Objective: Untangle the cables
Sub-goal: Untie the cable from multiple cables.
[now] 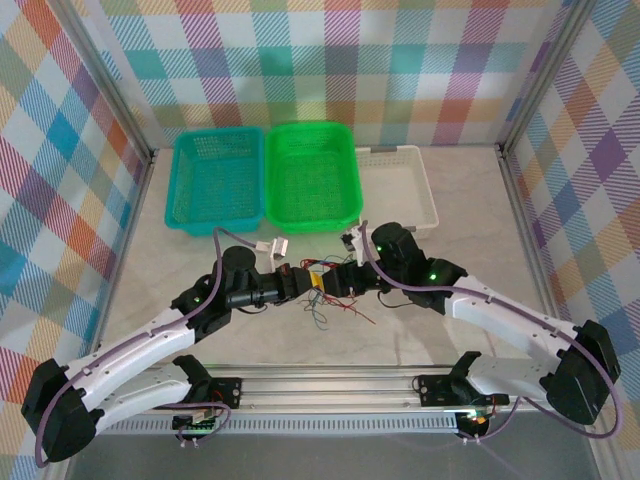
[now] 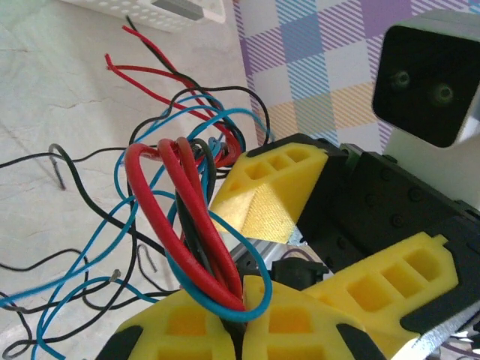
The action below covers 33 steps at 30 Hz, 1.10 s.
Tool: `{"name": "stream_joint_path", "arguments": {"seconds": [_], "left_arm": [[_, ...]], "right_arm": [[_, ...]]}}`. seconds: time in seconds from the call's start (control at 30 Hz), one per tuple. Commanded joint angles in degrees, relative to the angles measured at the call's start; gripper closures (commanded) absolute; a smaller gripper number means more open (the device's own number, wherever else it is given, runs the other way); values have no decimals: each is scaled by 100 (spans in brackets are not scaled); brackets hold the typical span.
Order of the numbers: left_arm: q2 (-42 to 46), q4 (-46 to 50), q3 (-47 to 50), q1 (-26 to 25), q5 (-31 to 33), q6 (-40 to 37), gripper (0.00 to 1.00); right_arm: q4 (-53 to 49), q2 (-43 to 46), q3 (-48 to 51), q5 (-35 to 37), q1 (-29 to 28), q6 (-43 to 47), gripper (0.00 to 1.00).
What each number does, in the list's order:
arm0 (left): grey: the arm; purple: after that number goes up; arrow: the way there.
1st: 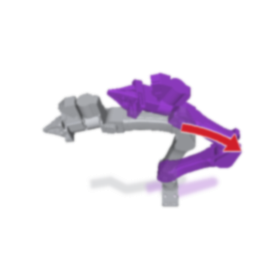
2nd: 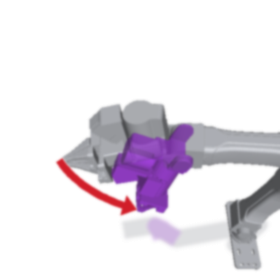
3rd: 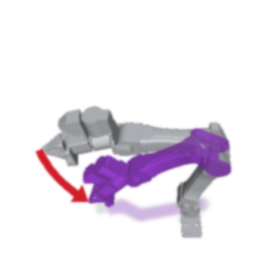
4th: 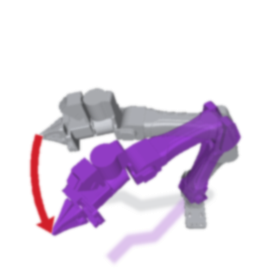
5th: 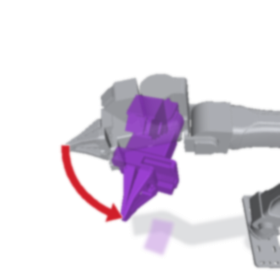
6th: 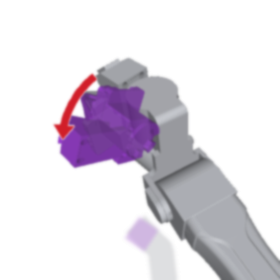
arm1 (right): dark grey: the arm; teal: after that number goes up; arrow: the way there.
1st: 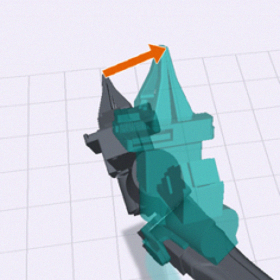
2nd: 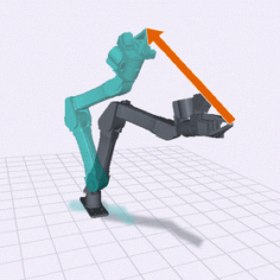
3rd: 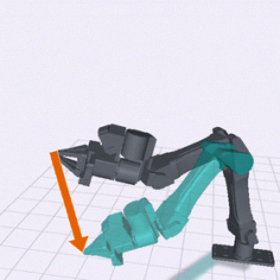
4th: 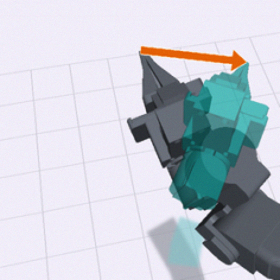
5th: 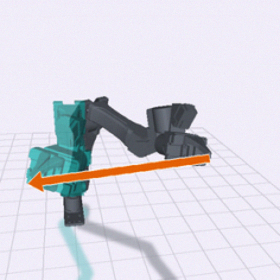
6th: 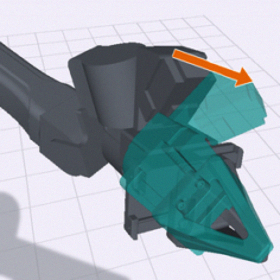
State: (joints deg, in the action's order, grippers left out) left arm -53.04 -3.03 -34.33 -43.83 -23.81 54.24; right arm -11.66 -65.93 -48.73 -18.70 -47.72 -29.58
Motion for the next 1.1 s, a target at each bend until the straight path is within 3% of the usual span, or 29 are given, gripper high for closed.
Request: {"name": "stream_joint_path", "arguments": {"seconds": [0.0, 0.2, 0.9, 1.07], "left_arm": [[107, -526, -109, -152, -383, 43, 100], [303, -682, -31, -229, -491, 28, 100], [699, -1417, 347, -263, -761, 212, 100], [645, -1489, 330, -275, -774, 236, 100]], "right_arm": [[341, -36, 28, 494, -52, -30, 46], [382, -42, 132, 1090, -70, 84, 51], [2321, 464, 1093, 802, -105, -266, 51], [2626, 288, 1125, 875, -162, -373, 56]]}}
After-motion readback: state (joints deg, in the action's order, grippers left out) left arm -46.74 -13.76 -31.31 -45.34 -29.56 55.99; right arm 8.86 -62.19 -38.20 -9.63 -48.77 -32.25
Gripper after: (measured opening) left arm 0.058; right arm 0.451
